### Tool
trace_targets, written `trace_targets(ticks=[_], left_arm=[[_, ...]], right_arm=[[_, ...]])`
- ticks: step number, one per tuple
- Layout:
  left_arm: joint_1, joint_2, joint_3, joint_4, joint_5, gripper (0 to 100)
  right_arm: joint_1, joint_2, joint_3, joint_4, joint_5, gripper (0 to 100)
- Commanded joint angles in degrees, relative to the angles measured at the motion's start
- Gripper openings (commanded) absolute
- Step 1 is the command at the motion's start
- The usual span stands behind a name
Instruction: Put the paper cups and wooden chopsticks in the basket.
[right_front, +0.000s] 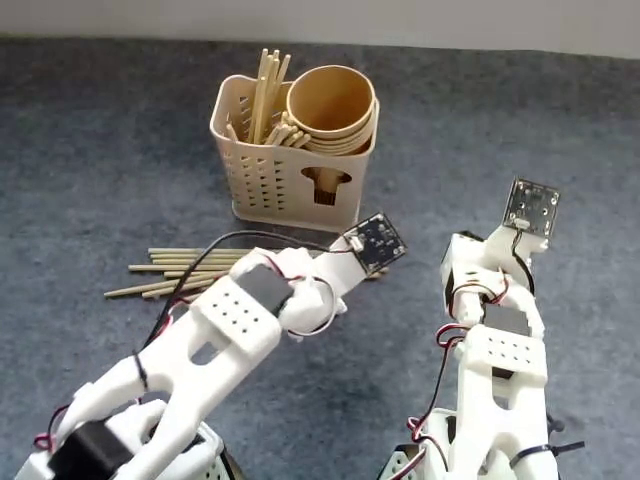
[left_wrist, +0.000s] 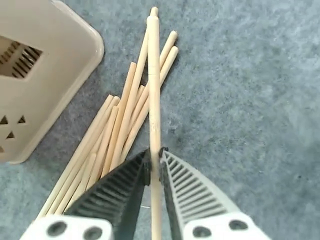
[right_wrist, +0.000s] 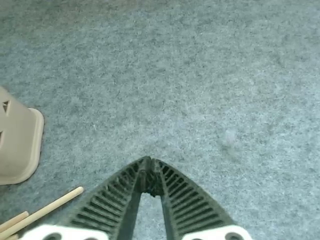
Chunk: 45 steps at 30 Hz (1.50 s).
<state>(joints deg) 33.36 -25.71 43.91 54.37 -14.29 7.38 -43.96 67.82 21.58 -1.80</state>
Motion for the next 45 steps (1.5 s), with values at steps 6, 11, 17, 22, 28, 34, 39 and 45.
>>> trace_targets(ticks=[6,11,17,22,28,34,39,45], left_arm=[[1.01,-13.58,3.91,0.44,3.96,1],[1.01,-20.09,6.11,0.35,14.33,1],[1.01,-26.15,8.13,-0.18,17.32,1],[0.84,-33.19,14.02,-5.8,17.76,1],[0.4,-45.05,22.64,-13.27,17.76,1],[0.4,-57.89,28.18,-15.82,17.85,1],[0.4,-67.3,30.9,-15.91,17.85,1],[-2.33,-77.76,30.99,-16.09,17.85,1]], right_arm=[[-0.4,-0.84,-0.4,-1.27,0.7,1.0],[-0.48,-0.84,-0.4,-1.27,0.7,1.0],[-0.57,-0.84,-0.4,-1.27,0.7,1.0],[-0.57,-0.84,-0.4,-1.27,0.7,1.0],[-0.66,-0.84,-0.4,-1.27,0.7,1.0],[-0.66,-0.84,-0.4,-1.27,0.7,1.0],[-0.75,-0.84,-0.48,-1.27,0.7,1.0],[-1.54,-0.84,-0.4,-1.27,0.7,1.0]])
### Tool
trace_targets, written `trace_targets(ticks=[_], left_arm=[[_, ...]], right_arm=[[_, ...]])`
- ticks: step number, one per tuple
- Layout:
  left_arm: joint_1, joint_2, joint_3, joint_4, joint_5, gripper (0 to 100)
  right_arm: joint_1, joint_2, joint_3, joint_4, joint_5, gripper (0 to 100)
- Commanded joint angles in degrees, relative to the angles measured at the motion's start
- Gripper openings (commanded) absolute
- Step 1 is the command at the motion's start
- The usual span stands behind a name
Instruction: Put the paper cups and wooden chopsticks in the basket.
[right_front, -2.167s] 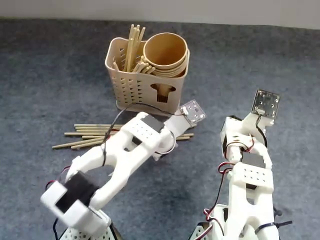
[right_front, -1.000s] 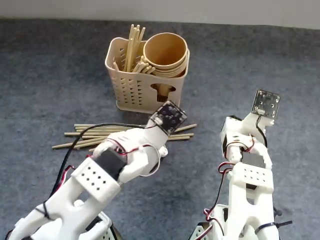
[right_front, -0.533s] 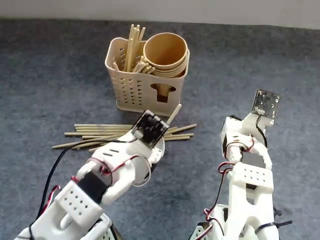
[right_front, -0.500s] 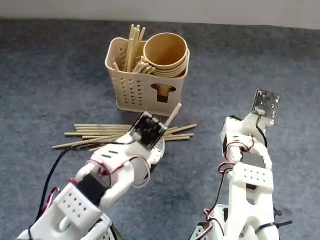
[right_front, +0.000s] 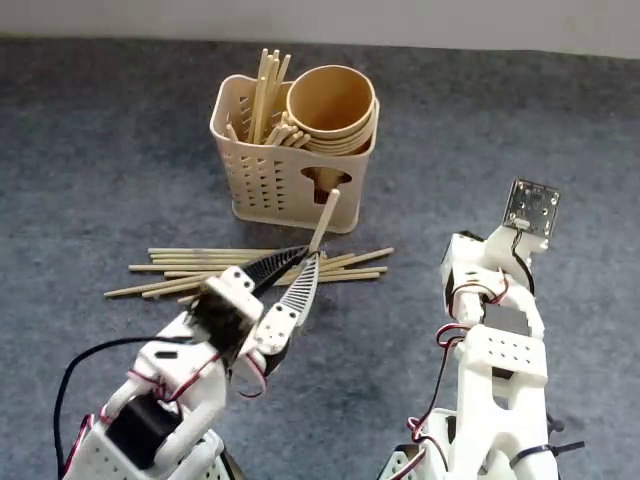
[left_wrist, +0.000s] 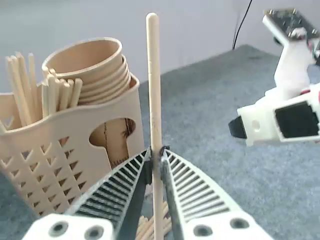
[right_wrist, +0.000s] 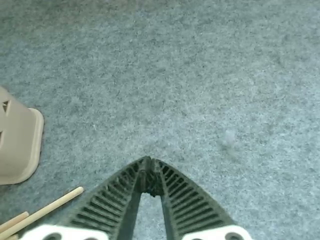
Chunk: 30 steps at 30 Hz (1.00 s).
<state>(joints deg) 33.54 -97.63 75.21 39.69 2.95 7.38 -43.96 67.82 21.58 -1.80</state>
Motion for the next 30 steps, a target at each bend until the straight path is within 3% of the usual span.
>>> trace_targets(ticks=[1,18,22,30], left_arm=[[-3.38,-6.99,-0.31,-2.2,0.62,1],[-17.54,0.75,-0.84,-29.45,0.7,1],[-19.65,7.87,-3.82,-36.48,0.53,1],[-24.31,28.88,-21.05,-40.62,0.62,1]], right_arm=[[-1.63,-0.84,-0.4,-1.27,0.7,1.0],[-1.63,-0.84,-0.4,-1.27,0.79,1.0],[-1.63,-0.84,-0.4,-1.27,0.79,1.0],[-1.63,-0.84,-0.4,-1.27,0.79,1.0]])
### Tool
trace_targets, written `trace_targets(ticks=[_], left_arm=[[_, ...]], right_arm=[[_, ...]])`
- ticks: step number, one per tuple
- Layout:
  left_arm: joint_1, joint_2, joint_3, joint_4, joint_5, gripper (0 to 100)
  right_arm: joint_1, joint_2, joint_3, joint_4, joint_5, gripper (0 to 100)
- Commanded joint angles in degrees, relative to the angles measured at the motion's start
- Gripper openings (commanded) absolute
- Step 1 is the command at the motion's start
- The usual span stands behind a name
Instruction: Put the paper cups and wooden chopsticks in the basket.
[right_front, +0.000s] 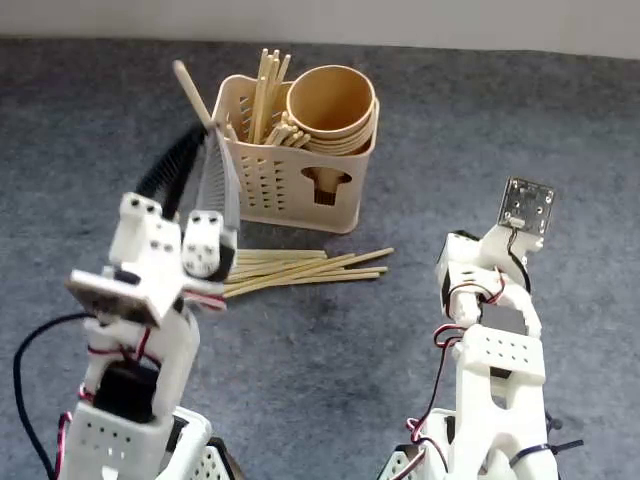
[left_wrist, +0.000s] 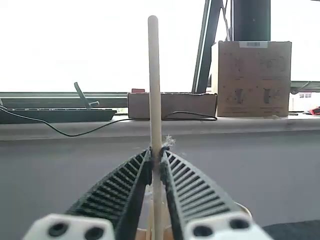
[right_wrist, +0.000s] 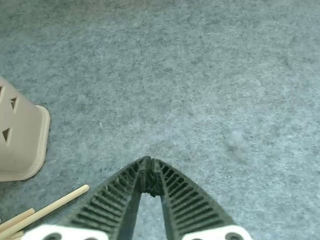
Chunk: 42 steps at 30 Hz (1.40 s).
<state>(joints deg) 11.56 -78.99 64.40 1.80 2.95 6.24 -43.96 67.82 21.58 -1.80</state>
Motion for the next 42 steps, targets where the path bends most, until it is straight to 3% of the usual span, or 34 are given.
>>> trace_targets(ticks=[1,15,29,35,42], left_arm=[[-2.68,13.14,-12.26,-3.08,0.62,1],[-5.41,44.0,-35.03,-3.6,0.53,1],[-5.41,53.05,-37.32,-2.9,0.62,1],[-5.49,52.44,-39.96,10.64,0.62,13],[-6.73,52.44,-49.63,27.52,0.35,13]], right_arm=[[-0.48,-0.84,-0.4,-1.27,0.79,1.0],[-0.48,-0.84,-0.4,-1.27,0.79,1.0],[-0.48,-0.84,-0.4,-1.27,0.79,1.0],[-0.48,-0.84,-0.4,-1.27,0.79,1.0],[-0.48,-0.84,-0.4,-1.27,0.79,1.0]])
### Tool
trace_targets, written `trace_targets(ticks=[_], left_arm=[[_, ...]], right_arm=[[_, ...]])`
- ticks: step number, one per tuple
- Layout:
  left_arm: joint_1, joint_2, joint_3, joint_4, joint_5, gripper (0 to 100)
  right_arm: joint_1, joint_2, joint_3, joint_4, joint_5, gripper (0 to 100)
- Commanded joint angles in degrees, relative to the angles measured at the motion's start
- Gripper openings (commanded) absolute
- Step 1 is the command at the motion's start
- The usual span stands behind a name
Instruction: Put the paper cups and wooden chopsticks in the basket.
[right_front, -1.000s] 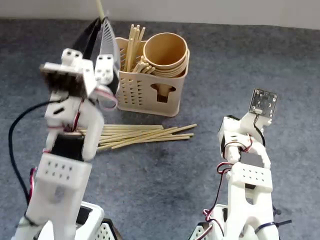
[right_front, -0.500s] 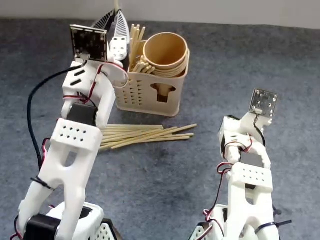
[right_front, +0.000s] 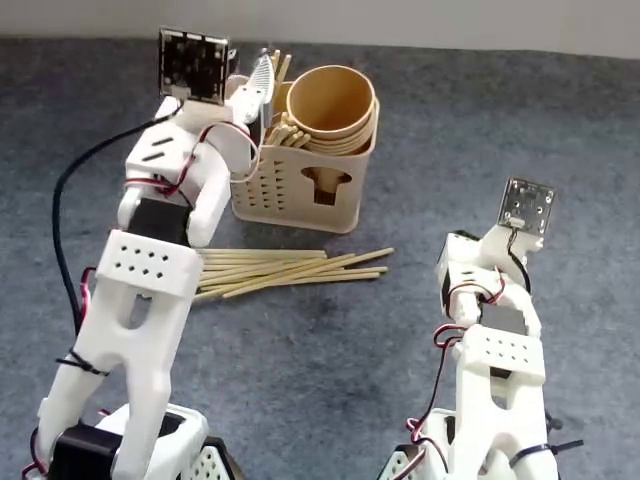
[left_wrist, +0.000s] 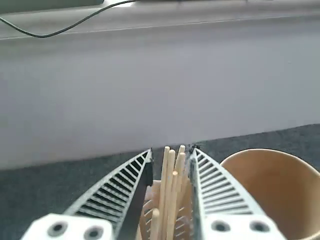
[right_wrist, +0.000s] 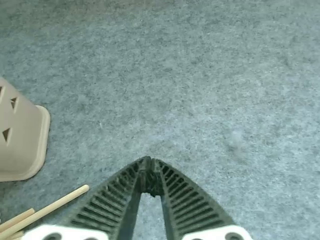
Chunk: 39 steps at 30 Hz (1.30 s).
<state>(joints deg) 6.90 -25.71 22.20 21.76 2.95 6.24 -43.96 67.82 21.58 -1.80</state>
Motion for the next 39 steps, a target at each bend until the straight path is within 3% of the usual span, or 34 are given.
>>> trace_targets(ticks=[1,12,18,24,32,39], left_arm=[[-2.07,-0.84,-8.75,9.67,0.35,13],[0.13,-7.69,-16.4,30.42,0.0,13],[7.69,-11.47,-16.13,44.48,-12.31,13],[15.34,-10.77,-14.73,58.55,-18.2,13],[20.7,-4.26,-2.51,59.78,-24.26,13],[21.76,3.91,6.64,48.62,-24.44,17]], right_arm=[[-0.48,-0.84,-0.4,-1.27,0.79,1.0],[-0.48,-0.84,-0.4,-1.27,0.79,1.0],[-0.48,-0.84,-0.4,-1.27,0.79,1.0],[-0.48,-0.84,-0.4,-1.27,0.79,1.0],[-0.31,-0.84,-0.4,-1.27,0.79,1.0],[-0.22,-0.84,-0.4,-1.27,0.79,1.0]])
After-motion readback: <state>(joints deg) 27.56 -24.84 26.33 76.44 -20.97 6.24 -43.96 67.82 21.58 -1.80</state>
